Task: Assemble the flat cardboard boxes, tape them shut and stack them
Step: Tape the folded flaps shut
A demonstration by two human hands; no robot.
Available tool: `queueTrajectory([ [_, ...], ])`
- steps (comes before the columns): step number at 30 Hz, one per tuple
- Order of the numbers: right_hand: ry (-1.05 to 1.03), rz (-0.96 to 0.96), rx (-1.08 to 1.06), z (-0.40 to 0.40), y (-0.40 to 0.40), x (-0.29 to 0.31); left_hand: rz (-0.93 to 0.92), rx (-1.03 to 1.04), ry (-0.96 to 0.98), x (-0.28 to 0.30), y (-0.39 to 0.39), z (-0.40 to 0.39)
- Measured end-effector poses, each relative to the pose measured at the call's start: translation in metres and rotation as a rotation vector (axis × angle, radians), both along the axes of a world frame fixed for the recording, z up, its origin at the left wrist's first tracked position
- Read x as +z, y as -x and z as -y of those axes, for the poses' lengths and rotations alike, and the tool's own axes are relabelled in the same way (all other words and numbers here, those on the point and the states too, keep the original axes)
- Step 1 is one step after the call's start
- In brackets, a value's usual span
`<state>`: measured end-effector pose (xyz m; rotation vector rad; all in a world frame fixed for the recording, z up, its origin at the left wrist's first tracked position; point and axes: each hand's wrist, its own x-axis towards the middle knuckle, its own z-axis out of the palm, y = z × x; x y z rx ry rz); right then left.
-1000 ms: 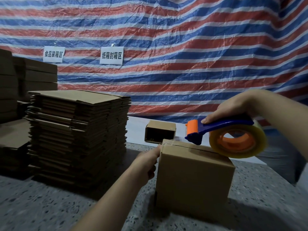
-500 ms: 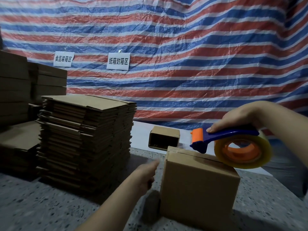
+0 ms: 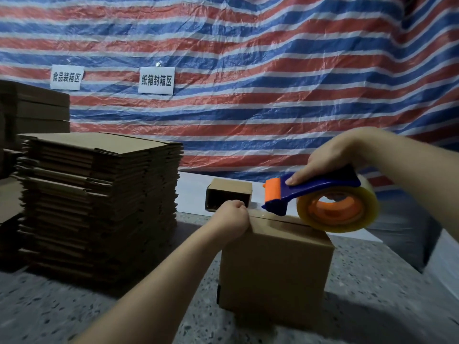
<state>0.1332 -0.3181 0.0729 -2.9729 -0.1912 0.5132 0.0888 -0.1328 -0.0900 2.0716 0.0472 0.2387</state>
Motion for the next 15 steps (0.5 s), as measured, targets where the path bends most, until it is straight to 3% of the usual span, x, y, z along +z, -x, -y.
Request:
queueTrajectory([
  [11,0.059,-0.075,-0.089,0.068,0.002,-0.013,-0.065,-0.004,-0.053,0.002,0.001,-0.001],
  [15,0.007,-0.079,-0.084,0.073,0.0,-0.023,-0.122,-0.034,-0.209,0.01,0.003,-0.001],
])
